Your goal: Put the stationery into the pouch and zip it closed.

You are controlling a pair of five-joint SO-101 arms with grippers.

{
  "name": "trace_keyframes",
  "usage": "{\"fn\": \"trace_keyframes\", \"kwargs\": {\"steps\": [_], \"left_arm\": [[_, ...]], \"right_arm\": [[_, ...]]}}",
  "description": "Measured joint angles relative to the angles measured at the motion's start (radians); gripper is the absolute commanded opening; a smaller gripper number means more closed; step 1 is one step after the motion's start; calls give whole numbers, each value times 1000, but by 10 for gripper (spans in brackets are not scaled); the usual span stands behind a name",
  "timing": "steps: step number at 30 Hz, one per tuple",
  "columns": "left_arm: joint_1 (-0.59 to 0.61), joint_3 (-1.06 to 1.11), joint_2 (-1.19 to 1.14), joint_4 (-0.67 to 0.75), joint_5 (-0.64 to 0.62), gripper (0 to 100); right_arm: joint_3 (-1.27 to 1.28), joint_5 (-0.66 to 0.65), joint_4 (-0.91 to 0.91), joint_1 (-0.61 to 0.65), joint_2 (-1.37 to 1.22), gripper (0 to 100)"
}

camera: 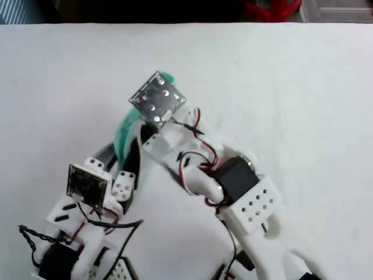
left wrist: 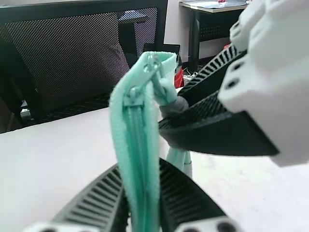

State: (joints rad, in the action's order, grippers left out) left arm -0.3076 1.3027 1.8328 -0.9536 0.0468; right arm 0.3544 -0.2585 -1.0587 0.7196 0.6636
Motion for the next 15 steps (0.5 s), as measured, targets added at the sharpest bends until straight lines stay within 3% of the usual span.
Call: {"fn": "trace_keyframes", "kwargs": {"steps": [7, 15], "left_arm": [[-3, 2, 0, 0, 0, 22], [-3, 0, 0, 3, 0, 21]], "right_arm": [[-52, -75, 81, -92, 121, 18], [-52, -123, 206, -180, 14, 18]]}}
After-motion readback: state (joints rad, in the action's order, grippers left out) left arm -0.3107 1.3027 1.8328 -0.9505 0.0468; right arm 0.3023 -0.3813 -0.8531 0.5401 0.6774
